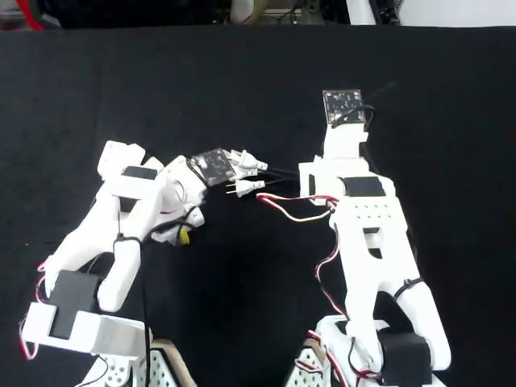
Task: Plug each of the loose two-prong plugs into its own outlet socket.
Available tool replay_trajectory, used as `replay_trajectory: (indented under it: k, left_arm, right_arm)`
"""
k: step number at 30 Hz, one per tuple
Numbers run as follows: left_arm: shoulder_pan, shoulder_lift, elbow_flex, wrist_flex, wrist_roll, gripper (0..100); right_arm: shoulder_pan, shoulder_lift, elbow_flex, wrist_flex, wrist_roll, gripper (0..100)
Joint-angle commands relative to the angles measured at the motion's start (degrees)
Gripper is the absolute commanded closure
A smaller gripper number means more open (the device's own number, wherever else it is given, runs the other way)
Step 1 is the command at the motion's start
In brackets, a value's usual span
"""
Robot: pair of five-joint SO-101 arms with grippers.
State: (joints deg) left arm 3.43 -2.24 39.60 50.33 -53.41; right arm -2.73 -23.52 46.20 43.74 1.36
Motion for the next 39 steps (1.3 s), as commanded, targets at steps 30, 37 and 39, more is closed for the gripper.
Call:
replay_trajectory:
  k: [30,37,39]
  left_arm:
    - [27.3,-3.87,2.68,-15.56,24.35,95]
    - [27.38,0.09,-1.98,-9.05,24.35,79]
    - [27.38,0.09,-2.33,-7.65,24.35,69]
  right_arm:
    - [4.4,-15.25,4.26,3.16,0.62,98.5]
    - [4.4,-27.65,9.89,4.66,0.62,98.5]
    - [4.04,-30.37,10.42,6.95,0.7,98.5]
